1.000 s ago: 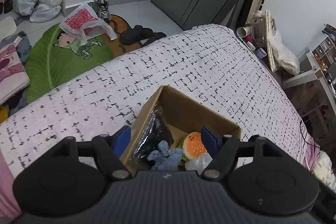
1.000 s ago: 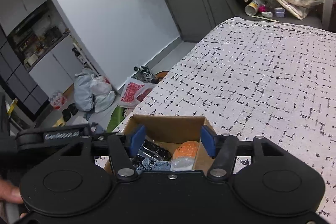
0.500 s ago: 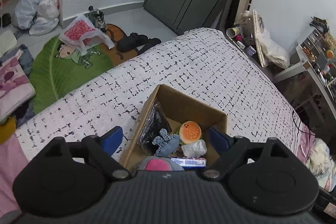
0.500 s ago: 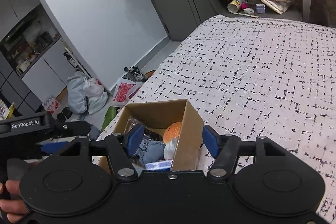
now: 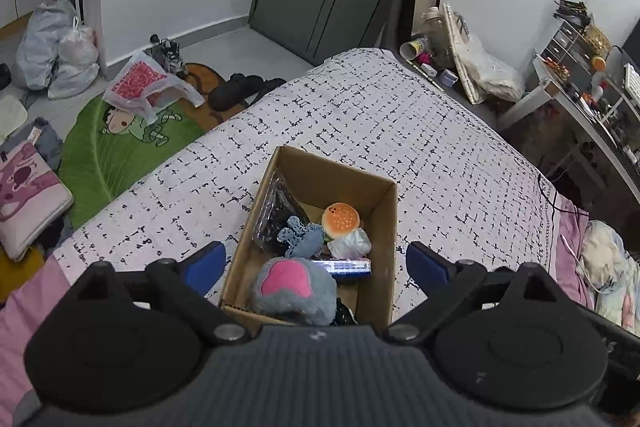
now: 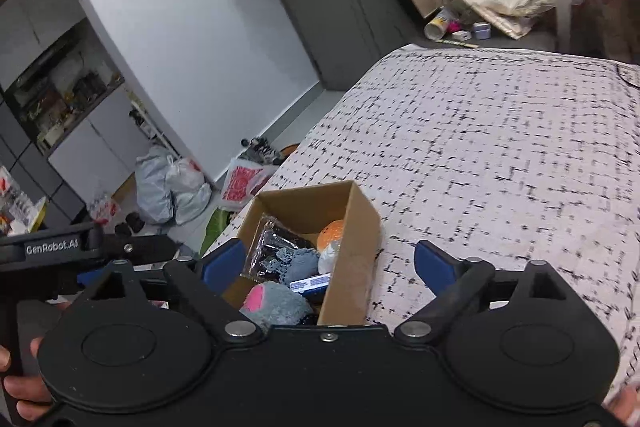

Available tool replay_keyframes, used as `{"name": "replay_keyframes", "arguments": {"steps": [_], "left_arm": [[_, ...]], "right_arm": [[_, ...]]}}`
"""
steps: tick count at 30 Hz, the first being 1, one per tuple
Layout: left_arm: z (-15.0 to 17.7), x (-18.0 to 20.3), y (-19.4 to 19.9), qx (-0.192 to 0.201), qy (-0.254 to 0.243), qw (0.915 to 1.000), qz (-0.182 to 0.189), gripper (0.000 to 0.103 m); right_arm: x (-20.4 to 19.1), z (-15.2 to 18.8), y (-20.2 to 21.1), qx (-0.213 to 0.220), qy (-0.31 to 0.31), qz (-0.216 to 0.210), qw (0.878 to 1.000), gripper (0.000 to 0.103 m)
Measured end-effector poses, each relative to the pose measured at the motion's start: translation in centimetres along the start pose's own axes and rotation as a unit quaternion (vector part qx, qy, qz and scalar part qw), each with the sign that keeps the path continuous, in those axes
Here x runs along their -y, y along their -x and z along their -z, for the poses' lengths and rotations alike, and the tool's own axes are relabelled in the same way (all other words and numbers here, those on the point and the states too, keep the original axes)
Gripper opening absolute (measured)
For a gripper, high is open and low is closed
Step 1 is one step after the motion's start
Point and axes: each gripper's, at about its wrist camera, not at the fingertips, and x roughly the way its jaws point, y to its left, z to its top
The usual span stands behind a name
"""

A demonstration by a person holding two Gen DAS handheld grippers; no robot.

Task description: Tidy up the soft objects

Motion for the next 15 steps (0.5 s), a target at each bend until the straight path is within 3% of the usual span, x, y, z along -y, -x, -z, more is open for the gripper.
{"name": "replay_keyframes", "arguments": {"steps": [4,15], "left_arm": [[0.4,0.6,1.3,0.004,-0.014,0.9999,-0.002,0.099],[2.3,2.1,4.2,0.011,-0.039,0.9992,0.000,0.102]], "right_arm": [[0.9,0.3,1.9,0.001,-0.008,0.005,1.000,0.103],[1.8,1.6,6.7,0.015,-0.007,0.005,1.000,0.103]]}}
